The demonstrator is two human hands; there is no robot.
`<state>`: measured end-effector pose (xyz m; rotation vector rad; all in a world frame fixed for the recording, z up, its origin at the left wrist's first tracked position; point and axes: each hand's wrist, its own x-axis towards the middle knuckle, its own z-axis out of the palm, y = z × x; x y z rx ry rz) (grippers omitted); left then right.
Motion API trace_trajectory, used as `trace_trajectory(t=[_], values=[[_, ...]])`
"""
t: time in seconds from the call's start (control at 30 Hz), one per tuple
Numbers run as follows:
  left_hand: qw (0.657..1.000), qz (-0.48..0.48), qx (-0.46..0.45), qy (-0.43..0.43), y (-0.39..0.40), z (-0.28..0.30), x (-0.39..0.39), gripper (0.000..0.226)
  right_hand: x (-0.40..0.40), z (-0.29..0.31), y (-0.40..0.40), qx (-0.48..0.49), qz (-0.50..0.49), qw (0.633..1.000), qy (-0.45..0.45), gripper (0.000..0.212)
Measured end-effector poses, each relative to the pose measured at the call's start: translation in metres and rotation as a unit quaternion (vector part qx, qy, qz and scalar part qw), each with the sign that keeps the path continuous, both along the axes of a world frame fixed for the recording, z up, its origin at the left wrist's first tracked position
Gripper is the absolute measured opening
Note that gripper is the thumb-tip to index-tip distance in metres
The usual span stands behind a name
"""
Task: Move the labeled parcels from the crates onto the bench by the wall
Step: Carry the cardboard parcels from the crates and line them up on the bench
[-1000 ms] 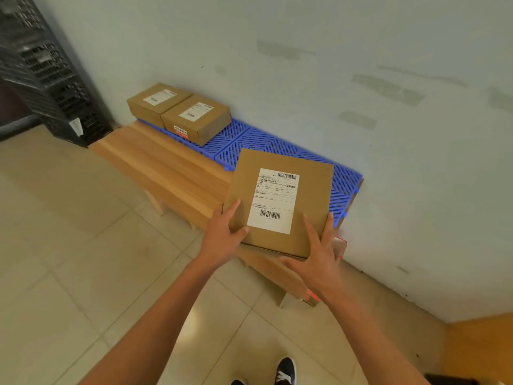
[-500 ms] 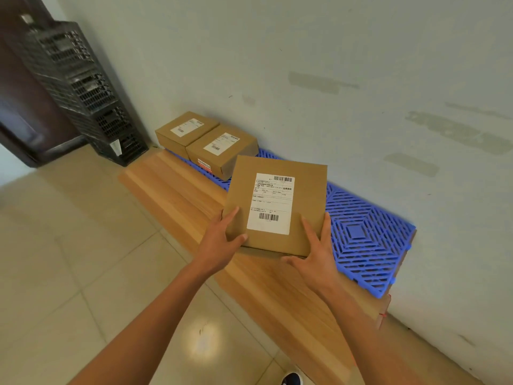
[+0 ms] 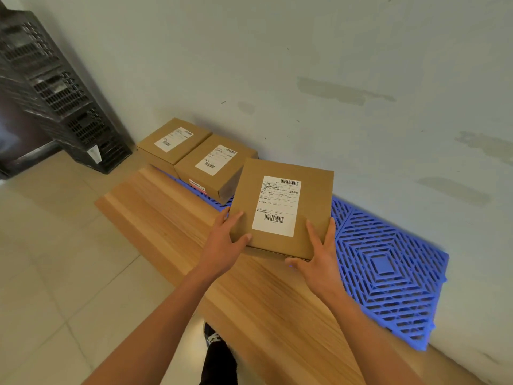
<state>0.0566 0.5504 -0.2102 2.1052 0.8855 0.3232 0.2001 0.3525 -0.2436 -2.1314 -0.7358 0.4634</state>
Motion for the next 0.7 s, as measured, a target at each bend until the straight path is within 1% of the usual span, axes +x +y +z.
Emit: trace_trajectory(t=[0.17,0.33,0.43,0.5,0.57,0.7], values=[[0.999,-0.047,-0.013,-0.01,0.077,-0.028,0.031,0.052,0.006,-0.026,0.061,-0.023,-0.061,0.997,0.033,0.113],[0.991,-0.126,0.009,0.044,0.156,-0.059,0.055,0.049,0.006,-0.045,0.119,-0.055,-0.113,0.99,0.057,0.109],[0.982,-0.172,0.053,0.056,0.194,-0.066,0.068,0.045,0.009,-0.055,0.143,-0.07,-0.133,0.986,0.069,0.109],[0.972,-0.2,0.106,0.062,0.215,-0.069,0.076,0.044,0.011,-0.061,0.155,-0.076,-0.144,0.984,0.076,0.108],[0.958,-0.227,0.152,0.091,0.23,-0.075,0.085,0.046,0.015,-0.067,0.163,-0.081,-0.153,0.982,0.079,0.107],[0.928,-0.281,0.182,0.161,0.245,-0.087,0.095,0.052,0.022,-0.078,0.177,-0.092,-0.164,0.979,0.074,0.107]])
